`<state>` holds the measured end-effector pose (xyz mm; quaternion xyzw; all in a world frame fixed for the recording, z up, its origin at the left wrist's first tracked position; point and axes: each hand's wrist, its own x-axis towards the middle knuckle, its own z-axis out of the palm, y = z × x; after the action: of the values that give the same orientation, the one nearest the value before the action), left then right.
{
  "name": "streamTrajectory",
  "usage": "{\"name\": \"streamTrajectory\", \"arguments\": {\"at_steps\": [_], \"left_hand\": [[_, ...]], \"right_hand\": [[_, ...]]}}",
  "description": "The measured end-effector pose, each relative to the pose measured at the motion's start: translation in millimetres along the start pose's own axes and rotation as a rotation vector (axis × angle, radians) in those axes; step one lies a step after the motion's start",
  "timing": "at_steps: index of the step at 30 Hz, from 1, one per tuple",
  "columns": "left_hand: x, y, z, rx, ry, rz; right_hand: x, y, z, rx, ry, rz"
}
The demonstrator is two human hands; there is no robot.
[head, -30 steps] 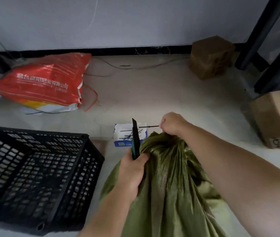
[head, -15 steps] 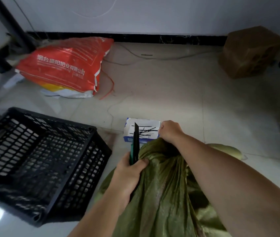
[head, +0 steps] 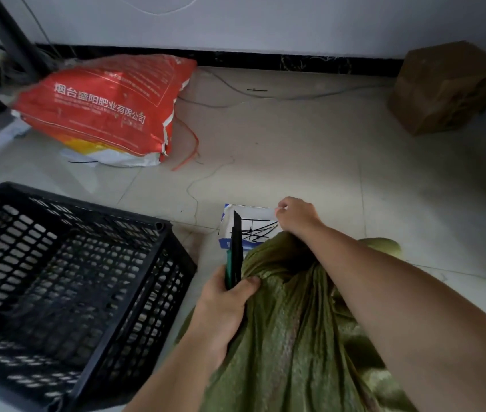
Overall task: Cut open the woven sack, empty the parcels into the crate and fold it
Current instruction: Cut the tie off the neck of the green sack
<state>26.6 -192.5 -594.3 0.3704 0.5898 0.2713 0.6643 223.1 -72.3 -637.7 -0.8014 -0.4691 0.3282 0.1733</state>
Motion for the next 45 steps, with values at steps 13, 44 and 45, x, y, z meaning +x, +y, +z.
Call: {"name": "streamTrajectory", "arguments": {"at_steps": [13, 44, 45], "left_hand": [[-20, 18, 10, 0.085, 0.033, 0.11], [-111, 43, 21, 0.124, -0.16, 0.363], [-113, 45, 22, 0.126, -0.172, 0.372]], "right_hand": [[-137, -3, -104, -0.036, -0.243, -0.135], [-228, -10, -52, 1.141, -0.078, 0.192], [-230, -10, -54, 1.154, -0.057, 0.205]]}}
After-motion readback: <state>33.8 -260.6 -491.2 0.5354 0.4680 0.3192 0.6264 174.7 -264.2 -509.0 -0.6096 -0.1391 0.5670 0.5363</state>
